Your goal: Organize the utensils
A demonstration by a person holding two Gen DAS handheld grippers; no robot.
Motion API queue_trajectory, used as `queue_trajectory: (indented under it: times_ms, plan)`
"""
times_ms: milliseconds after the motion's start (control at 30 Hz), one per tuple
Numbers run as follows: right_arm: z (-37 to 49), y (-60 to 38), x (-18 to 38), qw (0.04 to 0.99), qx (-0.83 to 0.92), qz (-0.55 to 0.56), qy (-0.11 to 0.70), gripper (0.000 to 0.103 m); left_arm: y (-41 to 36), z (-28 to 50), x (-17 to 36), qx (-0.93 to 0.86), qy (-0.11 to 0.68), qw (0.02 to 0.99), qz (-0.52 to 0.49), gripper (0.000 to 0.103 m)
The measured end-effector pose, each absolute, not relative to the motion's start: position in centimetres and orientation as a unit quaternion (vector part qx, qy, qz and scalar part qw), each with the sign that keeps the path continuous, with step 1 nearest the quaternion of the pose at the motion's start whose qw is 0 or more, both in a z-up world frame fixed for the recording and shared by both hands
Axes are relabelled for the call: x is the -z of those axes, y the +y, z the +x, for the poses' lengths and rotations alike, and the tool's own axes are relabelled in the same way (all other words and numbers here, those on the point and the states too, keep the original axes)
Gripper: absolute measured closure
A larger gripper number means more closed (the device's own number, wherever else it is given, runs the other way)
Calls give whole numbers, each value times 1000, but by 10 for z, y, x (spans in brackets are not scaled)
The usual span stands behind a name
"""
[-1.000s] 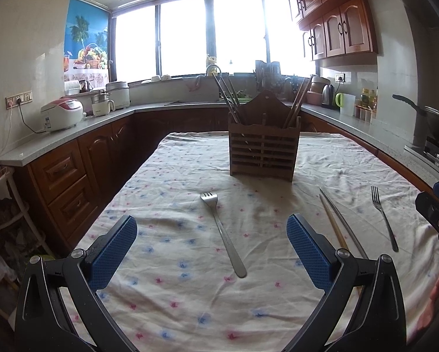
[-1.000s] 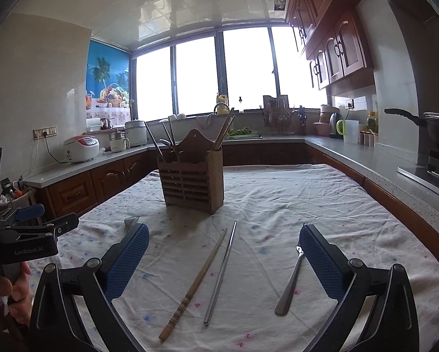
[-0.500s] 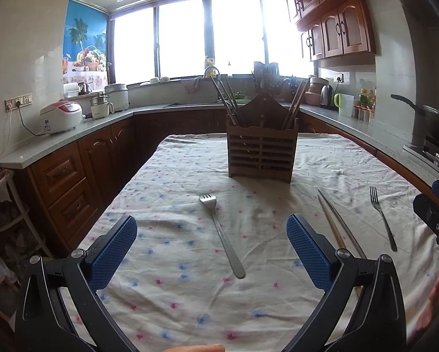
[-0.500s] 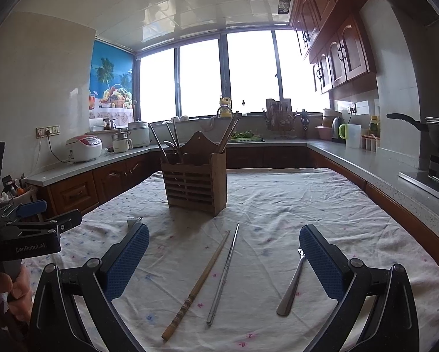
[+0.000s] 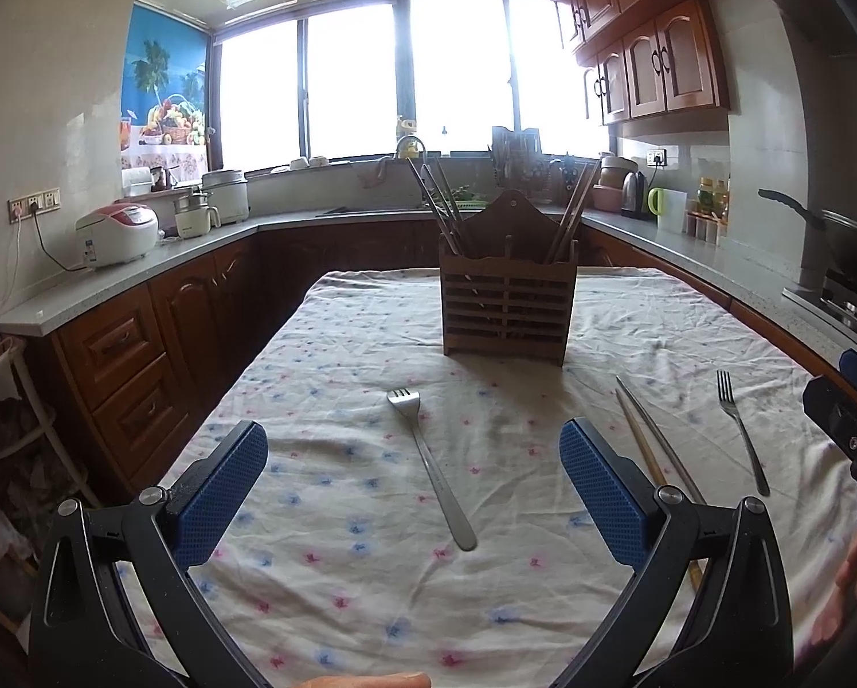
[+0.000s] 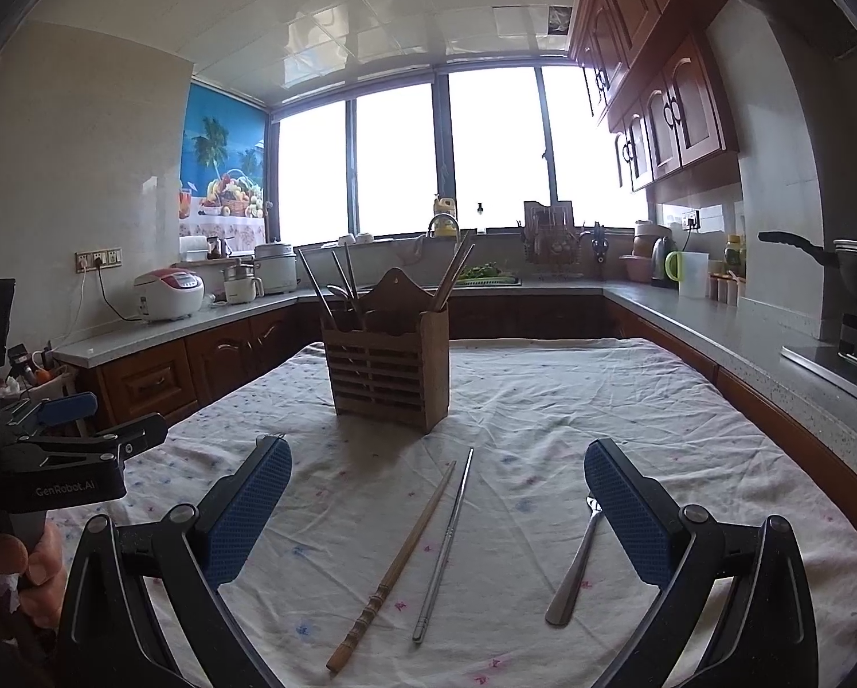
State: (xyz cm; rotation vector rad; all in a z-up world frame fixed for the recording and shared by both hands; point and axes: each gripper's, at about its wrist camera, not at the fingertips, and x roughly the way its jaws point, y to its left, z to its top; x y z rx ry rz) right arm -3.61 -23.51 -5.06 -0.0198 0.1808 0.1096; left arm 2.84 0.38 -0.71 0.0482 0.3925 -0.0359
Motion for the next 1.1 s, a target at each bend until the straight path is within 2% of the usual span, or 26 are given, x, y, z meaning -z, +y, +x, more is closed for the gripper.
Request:
queue_trajectory:
  times_ms: [1100]
  plan:
    - [-39,-230,54,994,-61,1,88,0,2,25,6,12,187,982,31,0]
